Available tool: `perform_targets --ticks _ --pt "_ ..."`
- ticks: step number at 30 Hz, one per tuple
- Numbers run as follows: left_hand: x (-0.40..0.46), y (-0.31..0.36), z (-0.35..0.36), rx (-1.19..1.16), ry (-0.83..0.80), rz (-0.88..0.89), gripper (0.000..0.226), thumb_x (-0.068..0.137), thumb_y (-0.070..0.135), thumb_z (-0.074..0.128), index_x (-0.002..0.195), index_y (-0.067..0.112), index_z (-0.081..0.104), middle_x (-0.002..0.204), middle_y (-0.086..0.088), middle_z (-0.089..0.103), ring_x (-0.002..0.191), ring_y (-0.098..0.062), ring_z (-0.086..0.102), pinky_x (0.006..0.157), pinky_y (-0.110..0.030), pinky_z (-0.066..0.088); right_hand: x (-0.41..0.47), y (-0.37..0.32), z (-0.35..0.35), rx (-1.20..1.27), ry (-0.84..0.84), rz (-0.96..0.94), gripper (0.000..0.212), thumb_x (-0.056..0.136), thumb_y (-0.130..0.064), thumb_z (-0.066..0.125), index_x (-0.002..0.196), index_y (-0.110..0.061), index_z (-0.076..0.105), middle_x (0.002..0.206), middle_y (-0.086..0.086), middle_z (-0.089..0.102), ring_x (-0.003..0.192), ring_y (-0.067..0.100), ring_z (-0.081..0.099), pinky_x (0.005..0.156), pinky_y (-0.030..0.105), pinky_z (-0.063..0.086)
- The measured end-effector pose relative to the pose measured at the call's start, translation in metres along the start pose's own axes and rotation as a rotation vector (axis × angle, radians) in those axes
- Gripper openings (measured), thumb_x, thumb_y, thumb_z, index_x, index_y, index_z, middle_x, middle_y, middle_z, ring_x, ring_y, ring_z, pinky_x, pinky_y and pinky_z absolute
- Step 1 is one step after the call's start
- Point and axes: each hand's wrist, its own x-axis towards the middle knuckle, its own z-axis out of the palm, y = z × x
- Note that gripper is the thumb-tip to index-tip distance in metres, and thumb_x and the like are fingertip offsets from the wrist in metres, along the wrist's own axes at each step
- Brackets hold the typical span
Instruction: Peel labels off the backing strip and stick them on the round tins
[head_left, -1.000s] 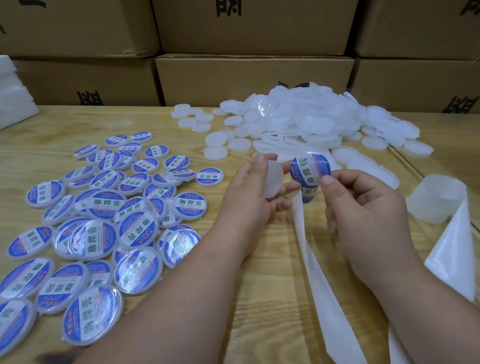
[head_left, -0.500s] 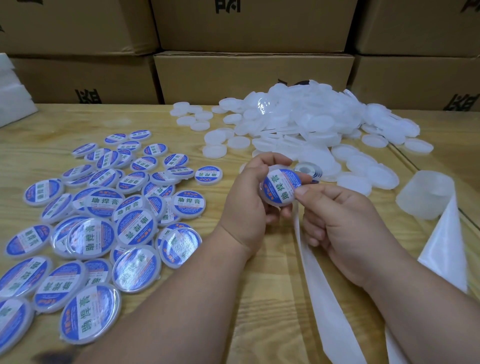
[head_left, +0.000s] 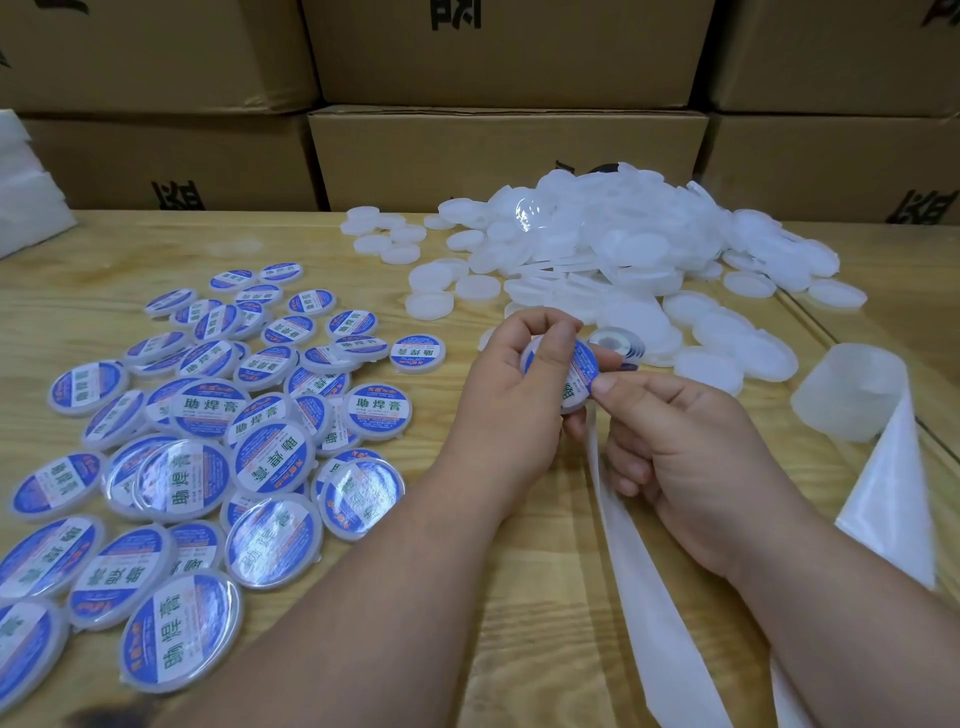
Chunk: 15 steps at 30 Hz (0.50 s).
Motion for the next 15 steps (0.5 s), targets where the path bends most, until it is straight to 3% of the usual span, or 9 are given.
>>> perform_targets --ticks 5,9,15 --pt "0.002 -0.004 -0.002 0.064 0.076 0.034 0.018 0.094 0.021 0.066 0.092 0.039 0.063 0.096 -0.003 0.075 0.05 -0.012 0.052 0.048 -0.023 0.046 -0.001 -0.001 0.0 0.025 0.02 0.04 0.023 0.082 -0.032 0.068 0.089 -0.014 0.079 0.05 -0.002 0.034 0.043 0.014 0.034 0.042 0.026 0.035" --pt "0.005 -0.005 -0.007 0.091 0.198 0.087 0.023 0.095 0.014 0.067 0.098 0.035 0.06 0.097 0.005 0.075 0.053 -0.008 0.056 0.048 -0.019 0.045 -0.002 -0.004 -0.002 0.075 0.049 0.044 0.019 0.096 -0.021 0.062 0.098 -0.015 0.079 0.052 -0.002 0.037 0.044 0.014 0.035 0.042 0.026 0.036" --pt "0.011 0.0 -0.021 0.025 0.312 0.102 0.037 0.083 0.013 0.082 0.105 0.029 0.057 0.093 0.005 0.076 0.056 -0.01 0.056 0.051 -0.021 0.045 -0.001 -0.009 -0.005 0.09 0.085 0.066 0.022 0.097 -0.021 0.059 0.102 -0.015 0.079 0.054 -0.001 0.036 0.045 0.013 0.034 0.043 0.026 0.036"
